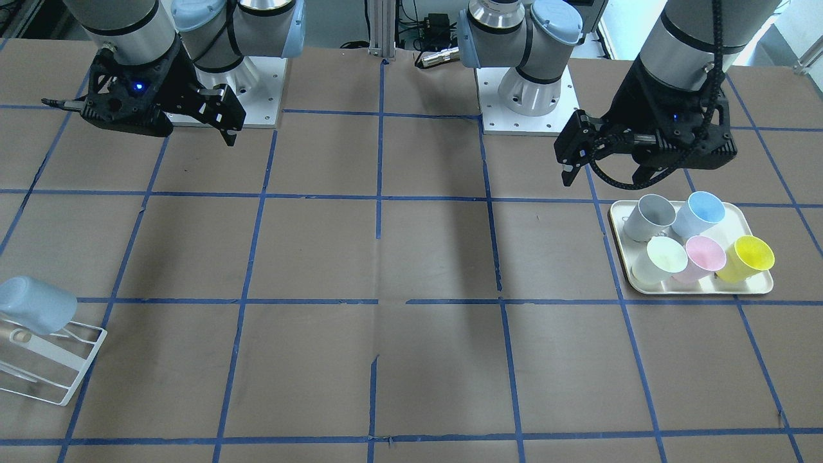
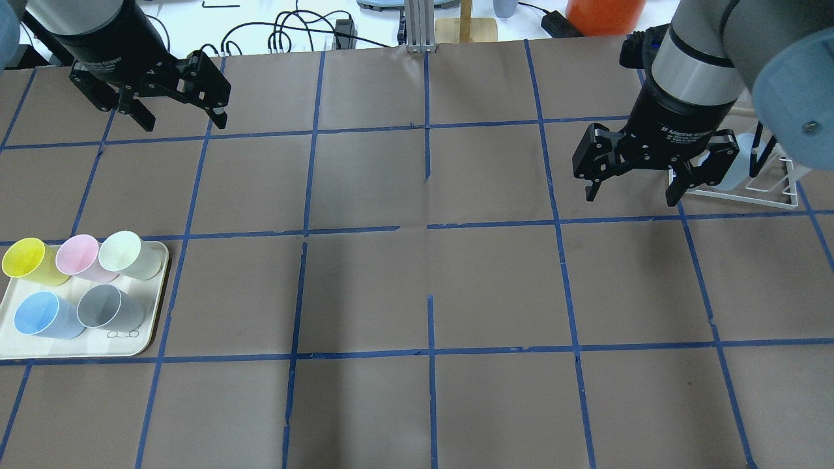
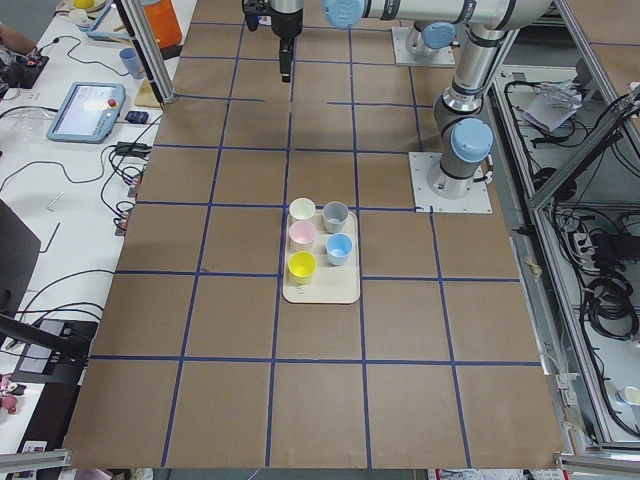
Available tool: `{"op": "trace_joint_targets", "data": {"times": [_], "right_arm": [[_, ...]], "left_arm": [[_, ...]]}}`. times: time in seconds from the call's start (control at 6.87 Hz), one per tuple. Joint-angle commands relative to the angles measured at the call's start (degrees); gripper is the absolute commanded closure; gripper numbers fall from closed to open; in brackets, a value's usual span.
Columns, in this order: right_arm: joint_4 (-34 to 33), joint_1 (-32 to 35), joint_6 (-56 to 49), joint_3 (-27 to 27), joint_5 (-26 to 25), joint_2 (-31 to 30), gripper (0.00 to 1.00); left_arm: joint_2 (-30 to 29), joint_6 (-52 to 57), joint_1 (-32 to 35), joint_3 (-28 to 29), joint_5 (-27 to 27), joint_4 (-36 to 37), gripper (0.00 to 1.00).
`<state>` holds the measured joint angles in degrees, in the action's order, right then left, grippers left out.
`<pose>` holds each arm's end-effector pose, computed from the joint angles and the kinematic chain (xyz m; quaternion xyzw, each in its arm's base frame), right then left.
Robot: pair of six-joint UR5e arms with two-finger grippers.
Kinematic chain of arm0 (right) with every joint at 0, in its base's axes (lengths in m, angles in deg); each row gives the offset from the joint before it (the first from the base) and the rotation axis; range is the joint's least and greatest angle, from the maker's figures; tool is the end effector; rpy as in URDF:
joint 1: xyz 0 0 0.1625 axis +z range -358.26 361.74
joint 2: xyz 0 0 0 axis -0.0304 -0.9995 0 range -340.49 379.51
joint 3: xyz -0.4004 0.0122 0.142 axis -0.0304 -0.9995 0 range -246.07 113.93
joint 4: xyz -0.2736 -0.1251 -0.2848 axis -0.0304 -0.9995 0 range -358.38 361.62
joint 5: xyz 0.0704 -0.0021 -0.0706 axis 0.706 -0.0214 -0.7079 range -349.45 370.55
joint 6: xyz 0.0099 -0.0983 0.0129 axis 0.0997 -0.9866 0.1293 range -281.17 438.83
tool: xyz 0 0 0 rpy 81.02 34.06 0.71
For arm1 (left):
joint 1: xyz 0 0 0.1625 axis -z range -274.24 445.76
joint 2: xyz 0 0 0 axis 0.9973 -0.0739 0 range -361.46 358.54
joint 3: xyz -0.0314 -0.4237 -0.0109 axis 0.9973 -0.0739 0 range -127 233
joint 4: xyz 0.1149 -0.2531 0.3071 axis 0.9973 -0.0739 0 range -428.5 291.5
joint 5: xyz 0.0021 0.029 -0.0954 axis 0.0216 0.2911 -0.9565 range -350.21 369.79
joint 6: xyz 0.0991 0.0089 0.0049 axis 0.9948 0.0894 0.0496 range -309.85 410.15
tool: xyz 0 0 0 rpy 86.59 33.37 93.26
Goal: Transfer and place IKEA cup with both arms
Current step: 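Move the right gripper over the wire rack toward the light blue cup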
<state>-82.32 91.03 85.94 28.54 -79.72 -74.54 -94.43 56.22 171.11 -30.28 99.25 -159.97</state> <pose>0.1272 -0.4513 0.4721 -0.0679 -0.9960 -0.0575 0.0055 -0.0918 -0.5261 0.5170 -0.0124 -0.9997 0.0203 0.0028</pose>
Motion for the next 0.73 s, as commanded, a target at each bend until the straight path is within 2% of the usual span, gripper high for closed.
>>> {"op": "trace_joint_targets", "data": {"times": [0.0, 0.15, 0.44, 0.58], "right_arm": [[-0.3, -0.4, -0.2, -0.1, -0.1, 0.0, 0.00], [-0.5, -2.1, -1.3, 0.0, -0.1, 0.1, 0.00], [-0.2, -10.2, -8.0, -0.6, 0.5, 0.0, 0.00], [-0.5, -13.8, -14.2, -0.5, -0.1, 0.2, 0.00]], "left_arm": [[0.1, 0.0, 0.1, -0.2, -0.1, 0.0, 0.00], [-0.1, 0.0, 0.1, 0.0, -0.1, 0.0, 0.00], [0.9, 0.0, 0.1, -0.7, 0.0, -0.1, 0.00], [0.8, 0.0, 0.0, -0.7, -0.2, 0.0, 0.00]]}}
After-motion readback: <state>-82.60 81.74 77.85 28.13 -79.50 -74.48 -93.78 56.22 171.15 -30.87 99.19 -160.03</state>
